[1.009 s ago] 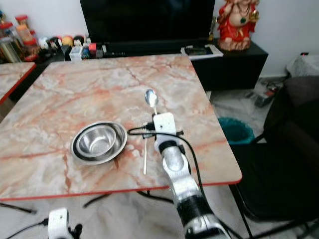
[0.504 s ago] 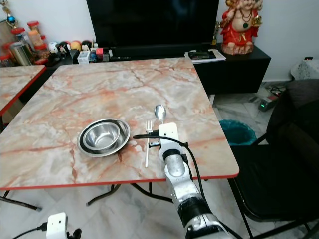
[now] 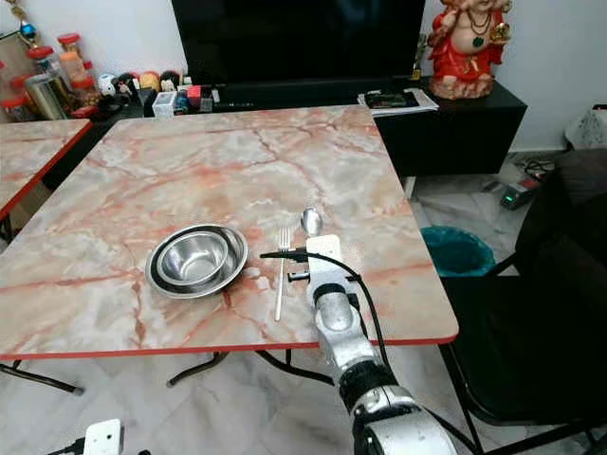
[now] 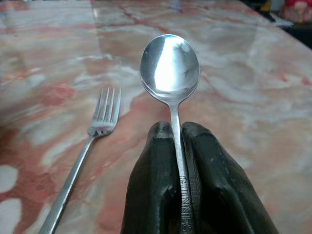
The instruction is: Setting the table
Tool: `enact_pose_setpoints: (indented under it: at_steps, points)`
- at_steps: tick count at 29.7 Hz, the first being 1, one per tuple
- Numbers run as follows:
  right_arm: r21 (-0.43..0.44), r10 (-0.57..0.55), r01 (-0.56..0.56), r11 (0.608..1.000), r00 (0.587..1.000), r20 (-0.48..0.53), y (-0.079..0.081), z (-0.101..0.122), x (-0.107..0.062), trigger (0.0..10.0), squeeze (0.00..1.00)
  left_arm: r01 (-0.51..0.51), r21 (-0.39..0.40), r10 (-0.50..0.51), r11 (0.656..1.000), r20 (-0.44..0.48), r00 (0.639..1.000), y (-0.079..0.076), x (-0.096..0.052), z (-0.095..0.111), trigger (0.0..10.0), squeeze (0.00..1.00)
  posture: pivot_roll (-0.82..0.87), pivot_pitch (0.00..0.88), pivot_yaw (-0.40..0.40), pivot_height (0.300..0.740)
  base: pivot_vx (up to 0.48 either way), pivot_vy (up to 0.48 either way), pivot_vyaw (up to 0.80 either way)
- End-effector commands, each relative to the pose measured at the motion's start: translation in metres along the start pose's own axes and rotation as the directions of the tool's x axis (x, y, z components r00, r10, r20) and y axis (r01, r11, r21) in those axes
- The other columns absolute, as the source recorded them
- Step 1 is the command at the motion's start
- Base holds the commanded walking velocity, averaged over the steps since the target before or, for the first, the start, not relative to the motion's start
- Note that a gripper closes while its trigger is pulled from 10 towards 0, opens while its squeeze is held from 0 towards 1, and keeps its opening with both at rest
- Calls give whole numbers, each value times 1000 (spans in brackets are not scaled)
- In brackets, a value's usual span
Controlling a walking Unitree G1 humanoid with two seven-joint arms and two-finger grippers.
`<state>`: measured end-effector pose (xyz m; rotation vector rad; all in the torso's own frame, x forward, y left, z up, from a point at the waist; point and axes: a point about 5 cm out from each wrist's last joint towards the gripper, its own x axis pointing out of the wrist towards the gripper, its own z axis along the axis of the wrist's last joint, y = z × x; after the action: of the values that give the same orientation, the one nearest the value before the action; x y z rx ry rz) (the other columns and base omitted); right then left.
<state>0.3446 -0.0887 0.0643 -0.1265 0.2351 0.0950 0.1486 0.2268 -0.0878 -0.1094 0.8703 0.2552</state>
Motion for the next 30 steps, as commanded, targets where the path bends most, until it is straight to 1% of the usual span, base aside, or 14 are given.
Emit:
enact_pose_setpoints:
  at_steps: [1,8,10,11,14,26,30]
  points:
    - [7,6,-6,1000,1000,-6,1,3,2,10000,0,-3,24,3,1000,2,1000,6,-1,0,10000,0,137,0,70,740,0,0,0]
    - [18,-14,14,1000,1000,-22,-2,1,3,10000,0,-4,22,4,1000,4,1000,5,-1,0,10000,0,144,0,62,740,0,0,0]
    - [21,-37,38,999,999,-31,-5,1,4,10000,0,-5,21,5,1000,3,1000,5,-1,-1,10000,0,148,0,59,740,0,0,0]
    - [53,-66,69,996,996,-59,-9,-1,5,10000,0,-10,19,10,1000,0,1000,6,-2,-2,10000,0,156,0,56,740,0,0,0]
    - [77,-86,92,993,993,-82,-11,-2,5,10000,0,-17,15,17,1000,-3,1000,8,-3,-4,10000,0,161,0,54,740,0,0,0]
    - [80,-79,86,993,992,-95,-8,-3,5,10000,0,-25,14,25,1000,-7,1000,11,-4,-7,10000,0,169,0,49,740,0,0,0]
    - [82,-61,70,994,992,-107,-5,-7,4,10000,0,-30,12,30,999,-7,1000,12,-4,-8,10000,0,167,0,46,740,0,0,0]
